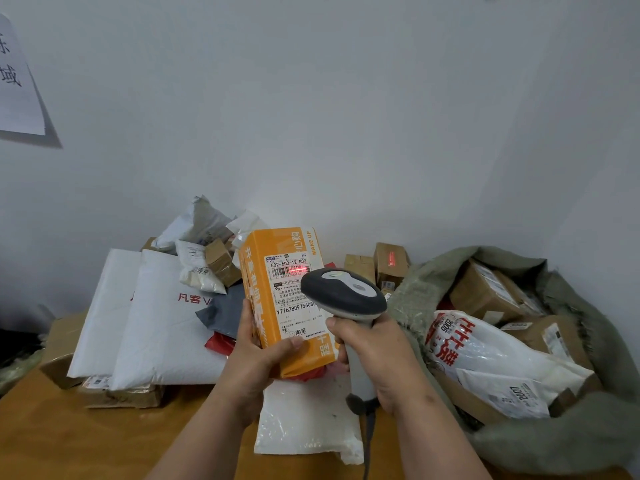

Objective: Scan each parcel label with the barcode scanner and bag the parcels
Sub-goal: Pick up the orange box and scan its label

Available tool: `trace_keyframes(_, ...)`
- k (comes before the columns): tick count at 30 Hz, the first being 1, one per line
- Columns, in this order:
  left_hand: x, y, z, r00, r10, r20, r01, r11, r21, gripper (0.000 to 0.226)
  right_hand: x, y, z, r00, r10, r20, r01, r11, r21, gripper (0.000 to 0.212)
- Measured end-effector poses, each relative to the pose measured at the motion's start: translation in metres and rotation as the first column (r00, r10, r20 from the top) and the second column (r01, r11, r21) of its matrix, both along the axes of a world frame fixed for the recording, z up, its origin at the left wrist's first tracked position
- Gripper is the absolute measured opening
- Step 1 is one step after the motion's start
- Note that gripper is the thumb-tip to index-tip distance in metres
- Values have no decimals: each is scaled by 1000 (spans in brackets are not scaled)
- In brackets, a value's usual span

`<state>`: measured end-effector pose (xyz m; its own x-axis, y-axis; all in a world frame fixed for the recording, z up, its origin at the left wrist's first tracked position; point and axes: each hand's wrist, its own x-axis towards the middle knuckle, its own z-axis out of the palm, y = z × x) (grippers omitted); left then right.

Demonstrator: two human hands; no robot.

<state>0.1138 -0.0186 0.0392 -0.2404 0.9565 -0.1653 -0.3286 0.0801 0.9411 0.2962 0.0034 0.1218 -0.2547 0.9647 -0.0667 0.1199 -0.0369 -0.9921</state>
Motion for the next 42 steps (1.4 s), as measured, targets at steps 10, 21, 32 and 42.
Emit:
trace_keyframes(10,17,15,5,998,-69,7,69,997,36,105,22,6,-6,994,-71,-81,69,997,-19,14)
trace_keyframes(21,72,55,32,963,-258,74,256,966,38,93,74,13,-21,864,-490,-118,484,872,-77,46)
trace_keyframes(32,190,106,70,895,-415,-161,379,901,-213,103,172,33,-21,675,-636,-373,608,766,-207,46)
trace_keyframes(42,227,199,39,496,-286,-820,91,956,-279,52,269,119,-41,663,-717,-214,680,697,-229,47)
